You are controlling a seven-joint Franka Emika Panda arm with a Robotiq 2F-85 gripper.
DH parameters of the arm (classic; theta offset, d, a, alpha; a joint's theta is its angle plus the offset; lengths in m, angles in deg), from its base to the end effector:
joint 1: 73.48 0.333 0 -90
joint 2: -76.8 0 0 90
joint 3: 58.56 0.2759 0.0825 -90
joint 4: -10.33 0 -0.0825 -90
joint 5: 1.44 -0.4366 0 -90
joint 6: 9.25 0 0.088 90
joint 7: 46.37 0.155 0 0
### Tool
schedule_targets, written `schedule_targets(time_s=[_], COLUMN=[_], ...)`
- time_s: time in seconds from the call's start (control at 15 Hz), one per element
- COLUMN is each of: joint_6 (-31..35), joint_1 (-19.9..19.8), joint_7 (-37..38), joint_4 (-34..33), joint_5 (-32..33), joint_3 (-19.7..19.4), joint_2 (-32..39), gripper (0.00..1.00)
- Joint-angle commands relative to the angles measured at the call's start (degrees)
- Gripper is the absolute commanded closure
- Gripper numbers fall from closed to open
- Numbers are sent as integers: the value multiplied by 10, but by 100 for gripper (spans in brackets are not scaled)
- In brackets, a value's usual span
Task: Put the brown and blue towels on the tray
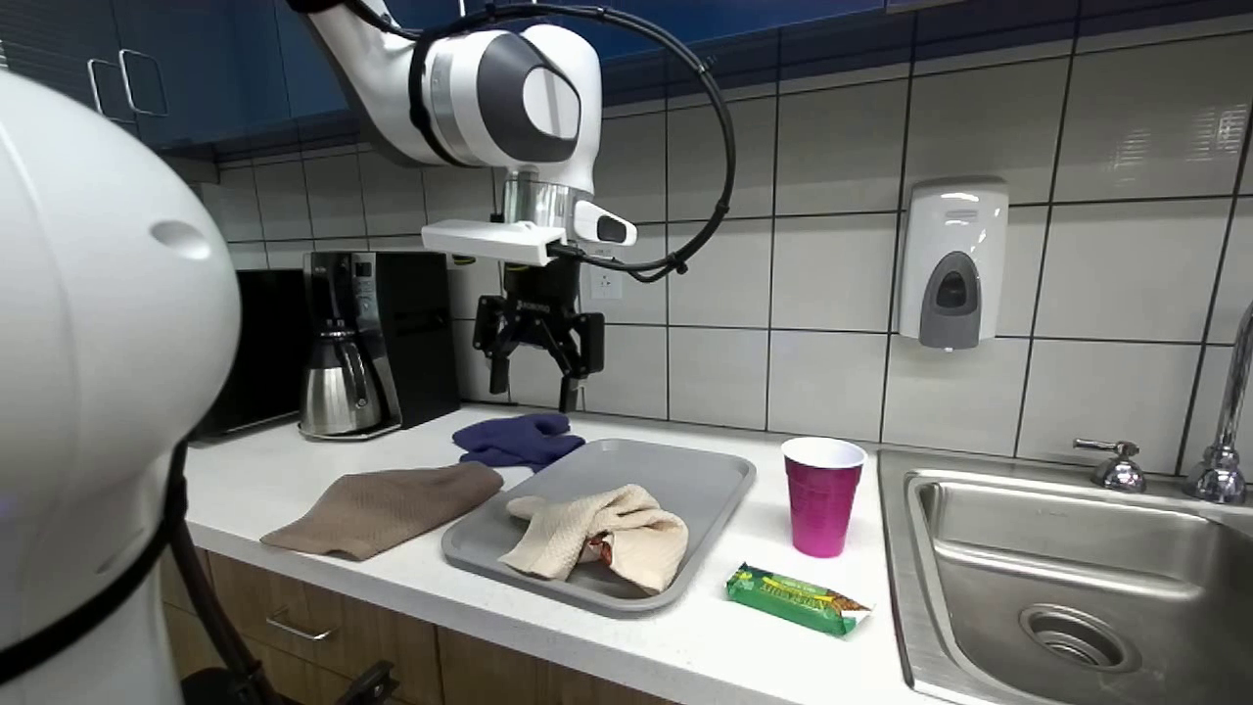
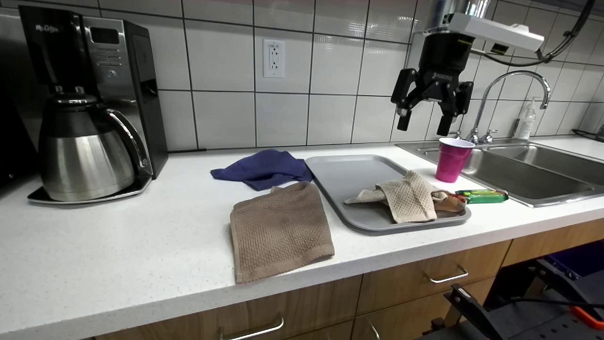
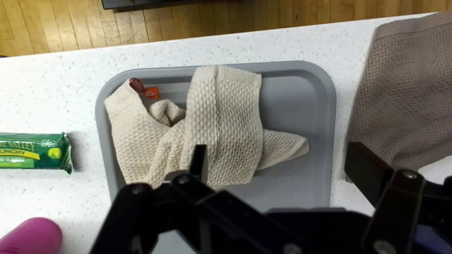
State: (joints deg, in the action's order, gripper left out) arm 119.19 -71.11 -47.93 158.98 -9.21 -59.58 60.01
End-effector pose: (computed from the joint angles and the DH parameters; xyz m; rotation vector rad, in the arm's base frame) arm 0.4581 0.0207 0.2316 -3.0309 0.0544 0.0906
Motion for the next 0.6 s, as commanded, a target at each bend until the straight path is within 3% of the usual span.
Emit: schedule_targets(time_s=[0.0, 0.53], joint_6=[14, 48], joint_1=[10, 33], joint_7=[18, 39], joint_4=[-17, -51], joint_5=[-18, -30], joint_3=[16, 44], joint_2=[25, 85], gripper=[0, 0])
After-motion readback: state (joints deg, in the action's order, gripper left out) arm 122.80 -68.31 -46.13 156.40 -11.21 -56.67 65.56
